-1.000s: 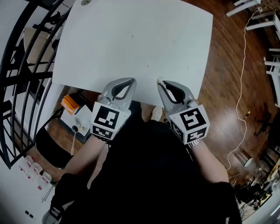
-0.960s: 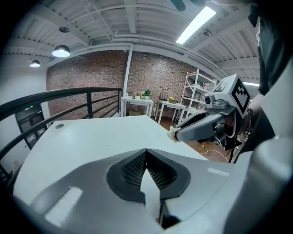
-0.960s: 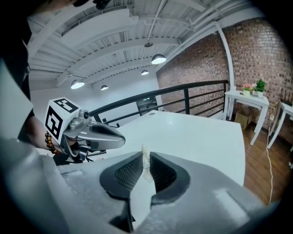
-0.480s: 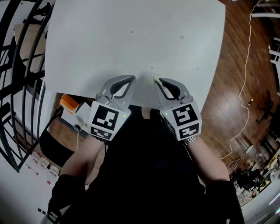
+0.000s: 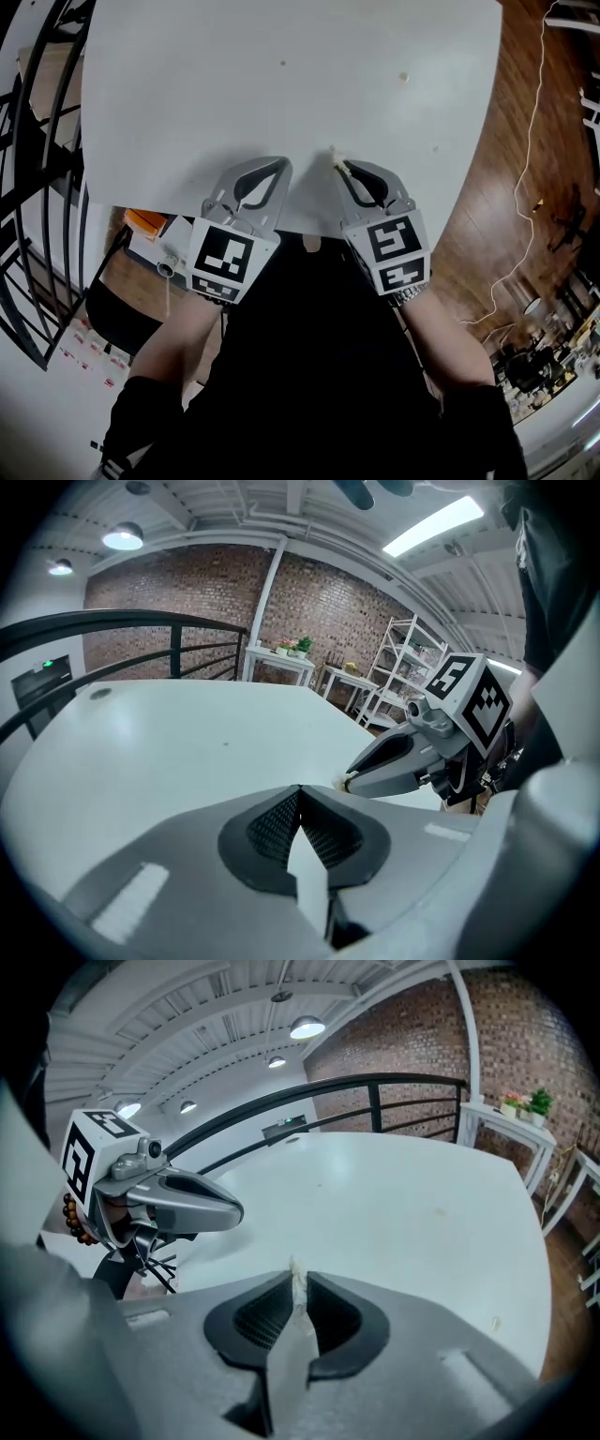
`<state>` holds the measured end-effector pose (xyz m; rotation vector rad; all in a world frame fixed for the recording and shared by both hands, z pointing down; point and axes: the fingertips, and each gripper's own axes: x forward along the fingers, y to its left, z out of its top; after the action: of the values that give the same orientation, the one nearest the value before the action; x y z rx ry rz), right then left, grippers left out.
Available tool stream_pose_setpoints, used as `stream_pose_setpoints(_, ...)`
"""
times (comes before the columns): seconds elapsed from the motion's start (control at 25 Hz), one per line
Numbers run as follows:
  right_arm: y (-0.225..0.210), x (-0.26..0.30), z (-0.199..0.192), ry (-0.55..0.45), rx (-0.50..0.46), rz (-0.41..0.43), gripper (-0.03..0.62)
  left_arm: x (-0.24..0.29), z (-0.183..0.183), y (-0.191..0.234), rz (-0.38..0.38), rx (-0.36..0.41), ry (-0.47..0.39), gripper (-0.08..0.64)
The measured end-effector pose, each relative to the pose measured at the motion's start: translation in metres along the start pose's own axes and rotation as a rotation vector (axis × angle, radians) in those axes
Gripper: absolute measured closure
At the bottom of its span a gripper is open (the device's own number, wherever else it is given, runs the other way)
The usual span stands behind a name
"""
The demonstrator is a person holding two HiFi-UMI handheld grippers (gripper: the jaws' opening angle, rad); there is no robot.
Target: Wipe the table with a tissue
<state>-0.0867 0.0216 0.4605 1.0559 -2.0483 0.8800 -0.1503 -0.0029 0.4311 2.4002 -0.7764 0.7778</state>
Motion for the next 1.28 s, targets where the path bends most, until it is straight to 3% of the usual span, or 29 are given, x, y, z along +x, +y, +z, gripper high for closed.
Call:
stream_pose_setpoints(0.56, -0.002, 0.023, -0.007, 0.069, 0.020, -0.007, 0.557, 0.006, -0.004, 0.015, -0.009, -0.009, 0.010, 0.543)
stream_pose_setpoints(1.28, -0.005, 0.032, 0.002, 0.074, 0.027, -0.048, 0.557, 0.002, -0.004, 0.034, -0.013, -0.013, 0.005, 0.543)
